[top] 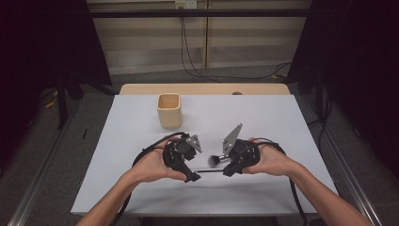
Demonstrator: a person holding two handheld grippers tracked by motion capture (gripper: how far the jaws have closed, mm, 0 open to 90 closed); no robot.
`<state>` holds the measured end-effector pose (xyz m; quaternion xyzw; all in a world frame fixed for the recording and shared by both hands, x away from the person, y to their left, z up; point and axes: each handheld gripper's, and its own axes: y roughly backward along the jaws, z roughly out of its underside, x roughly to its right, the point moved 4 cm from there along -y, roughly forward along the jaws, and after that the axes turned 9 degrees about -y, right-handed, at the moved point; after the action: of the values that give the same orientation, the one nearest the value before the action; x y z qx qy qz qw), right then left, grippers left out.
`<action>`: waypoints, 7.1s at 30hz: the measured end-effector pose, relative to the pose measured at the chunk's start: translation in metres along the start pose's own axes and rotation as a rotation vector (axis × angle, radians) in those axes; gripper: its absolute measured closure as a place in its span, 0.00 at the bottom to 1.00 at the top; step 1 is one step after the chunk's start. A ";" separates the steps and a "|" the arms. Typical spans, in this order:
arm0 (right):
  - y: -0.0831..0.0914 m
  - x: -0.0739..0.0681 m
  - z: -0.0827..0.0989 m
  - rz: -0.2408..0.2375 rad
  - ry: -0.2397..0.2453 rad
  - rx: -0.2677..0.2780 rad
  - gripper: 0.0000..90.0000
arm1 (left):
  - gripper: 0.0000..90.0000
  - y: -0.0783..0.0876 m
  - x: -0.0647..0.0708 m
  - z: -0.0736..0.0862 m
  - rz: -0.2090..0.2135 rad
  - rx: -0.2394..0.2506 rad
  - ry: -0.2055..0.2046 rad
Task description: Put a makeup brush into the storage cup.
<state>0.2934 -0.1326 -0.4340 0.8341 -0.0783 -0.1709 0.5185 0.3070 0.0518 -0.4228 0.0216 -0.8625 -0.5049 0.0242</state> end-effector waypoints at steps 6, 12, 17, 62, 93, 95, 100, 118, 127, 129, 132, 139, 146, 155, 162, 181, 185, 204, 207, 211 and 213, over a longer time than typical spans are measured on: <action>0.003 0.005 0.007 0.012 -0.023 0.021 0.96 | 0.11 0.005 -0.005 0.010 -0.032 0.036 0.039; 0.008 0.009 0.016 0.021 -0.055 0.044 0.96 | 0.05 0.008 -0.010 0.020 -0.051 0.086 0.080; 0.012 0.010 0.024 0.030 -0.074 0.057 0.96 | 0.05 0.014 -0.015 0.027 -0.083 0.132 0.121; 0.001 0.012 0.039 0.075 -0.264 0.543 0.96 | 0.05 0.011 -0.009 0.052 -0.178 0.284 0.231; 0.002 0.005 0.034 0.123 -0.206 0.807 0.96 | 0.08 0.009 0.000 0.039 -0.230 0.459 0.193; 0.002 0.005 0.034 0.120 -0.206 0.814 0.96 | 0.07 0.008 0.001 0.036 -0.239 0.494 0.184; 0.003 0.004 0.034 0.124 -0.200 0.818 0.96 | 0.06 0.008 0.003 0.030 -0.274 0.550 0.192; 0.006 0.003 0.034 0.110 -0.192 0.831 0.96 | 0.06 0.007 0.005 0.004 -0.320 0.731 0.212; 0.008 0.004 0.034 0.113 -0.192 0.838 0.96 | 0.07 0.000 0.005 -0.013 -0.312 0.733 0.199; 0.007 0.004 0.034 0.114 -0.196 0.835 0.96 | 0.07 0.000 0.004 -0.015 -0.307 0.736 0.202; 0.007 0.004 0.034 0.113 -0.199 0.832 0.96 | 0.12 0.000 0.001 -0.019 -0.322 0.742 0.213; 0.004 0.004 0.034 0.105 -0.202 0.827 0.96 | 0.31 0.004 -0.004 -0.019 -0.340 0.786 0.245; 0.001 0.003 0.033 0.104 -0.200 0.826 0.96 | 0.58 0.008 -0.007 -0.015 -0.304 0.828 0.275; 0.001 0.005 0.034 0.116 -0.211 0.831 0.96 | 0.74 0.007 -0.006 -0.017 -0.273 0.847 0.283; -0.002 0.005 0.034 0.124 -0.202 0.814 0.96 | 0.79 0.009 -0.005 -0.017 -0.231 0.872 0.304; -0.013 0.001 0.031 0.107 -0.213 0.774 0.94 | 0.92 0.011 0.001 -0.025 -0.145 0.882 0.309; -0.011 0.001 0.032 0.108 -0.219 0.784 0.90 | 0.94 0.013 0.002 -0.026 -0.127 0.889 0.304; -0.007 0.002 0.032 0.089 -0.238 0.807 0.59 | 0.95 0.010 0.008 -0.033 -0.140 0.848 0.264; -0.004 0.001 0.033 0.083 -0.244 0.815 0.51 | 0.95 0.010 0.007 -0.031 -0.143 0.846 0.271; -0.004 0.004 0.034 0.072 -0.276 0.800 0.37 | 0.95 0.011 0.006 -0.029 -0.145 0.842 0.277; -0.004 0.005 0.034 0.076 -0.282 0.800 0.31 | 0.95 0.011 0.005 -0.029 -0.145 0.839 0.280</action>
<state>0.2850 -0.1611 -0.4521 0.9346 -0.2393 -0.2204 0.1440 0.3033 0.0317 -0.3991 0.1580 -0.9774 -0.1039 0.0945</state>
